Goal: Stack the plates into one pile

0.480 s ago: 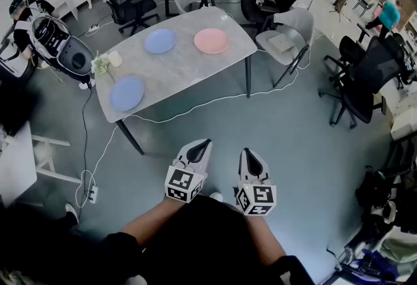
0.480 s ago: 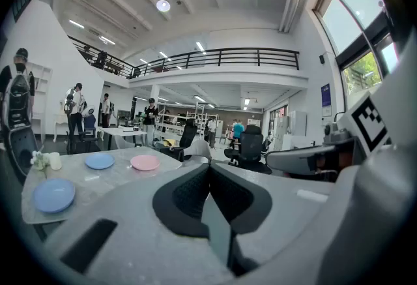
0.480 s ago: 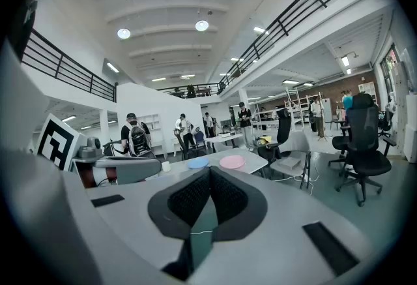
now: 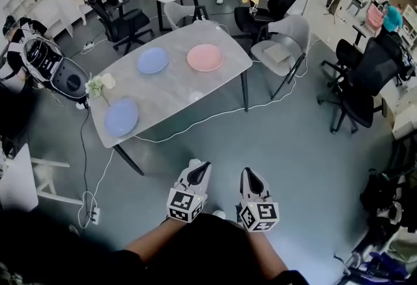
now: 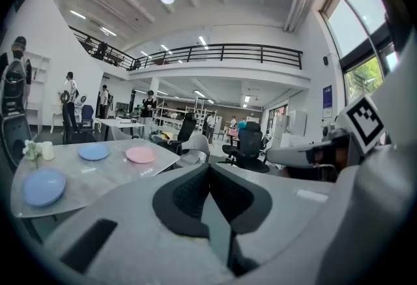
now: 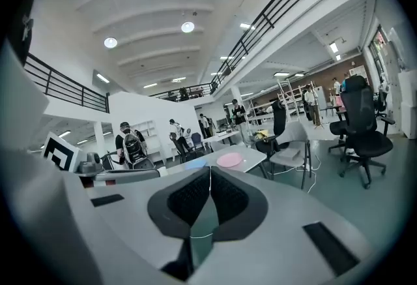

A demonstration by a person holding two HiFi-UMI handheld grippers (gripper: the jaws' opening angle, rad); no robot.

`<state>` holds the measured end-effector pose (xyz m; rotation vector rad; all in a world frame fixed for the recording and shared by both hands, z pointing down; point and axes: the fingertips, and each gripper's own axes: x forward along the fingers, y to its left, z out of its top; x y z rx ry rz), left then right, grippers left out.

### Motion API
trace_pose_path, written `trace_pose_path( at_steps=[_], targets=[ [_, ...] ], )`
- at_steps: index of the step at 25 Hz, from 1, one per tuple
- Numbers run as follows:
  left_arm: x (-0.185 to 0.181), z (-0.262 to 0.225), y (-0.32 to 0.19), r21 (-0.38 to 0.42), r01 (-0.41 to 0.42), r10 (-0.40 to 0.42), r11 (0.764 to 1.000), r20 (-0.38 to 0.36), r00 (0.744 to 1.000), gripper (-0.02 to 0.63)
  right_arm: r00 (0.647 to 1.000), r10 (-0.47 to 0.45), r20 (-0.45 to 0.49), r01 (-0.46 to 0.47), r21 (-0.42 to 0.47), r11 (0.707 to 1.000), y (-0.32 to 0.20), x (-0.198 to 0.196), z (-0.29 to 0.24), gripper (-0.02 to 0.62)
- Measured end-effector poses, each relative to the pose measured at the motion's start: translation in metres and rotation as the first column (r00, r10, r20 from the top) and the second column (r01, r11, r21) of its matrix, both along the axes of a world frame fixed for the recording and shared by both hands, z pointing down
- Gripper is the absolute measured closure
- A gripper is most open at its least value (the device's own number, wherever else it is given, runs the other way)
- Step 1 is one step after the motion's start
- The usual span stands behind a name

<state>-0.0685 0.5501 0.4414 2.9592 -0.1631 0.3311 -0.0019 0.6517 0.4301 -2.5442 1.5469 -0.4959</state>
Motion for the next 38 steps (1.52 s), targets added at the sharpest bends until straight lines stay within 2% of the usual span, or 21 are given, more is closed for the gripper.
trace_pose_path(
  at_steps=[5, 10, 15, 20, 29, 38],
  targets=[
    [0.039, 0.015, -0.037, -0.019, -0.047, 0.048, 0.999, 0.019, 0.999, 0.589, 1.000, 0.019, -0.002, -0.019, -0.025, 1.000, -0.041, 0.035, 0.009, 0.581],
    [0.089, 0.026, -0.096, -0.047, -0.078, 0.080, 0.996, 0.037, 0.996, 0.590, 0.999, 0.030, 0.012, -0.029, -0.076, 0.997, -0.097, 0.080, 0.020, 0.581],
    [0.130, 0.023, -0.160, -0.067, -0.101, 0.104, 0.993, 0.044, 0.994, 0.589, 0.999, 0.014, 0.036, -0.009, -0.134, 0.991, -0.166, 0.115, 0.026, 0.581],
    [0.161, 0.019, -0.215, -0.080, -0.114, 0.116, 0.990, 0.024, 0.993, 0.589, 1.000, 0.005, 0.024, -0.002, -0.150, 0.989, -0.224, 0.144, 0.020, 0.581],
    [0.191, 0.016, -0.295, -0.086, -0.126, 0.128, 0.988, 0.025, 0.991, 0.589, 0.999, 0.043, -0.003, -0.043, -0.144, 0.989, -0.301, 0.183, 0.006, 0.581],
    [0.214, 0.023, -0.344, -0.094, -0.088, 0.091, 0.992, 0.018, 0.996, 0.589, 0.998, 0.058, -0.004, -0.057, -0.164, 0.985, -0.326, 0.207, 0.013, 0.581]
  ],
)
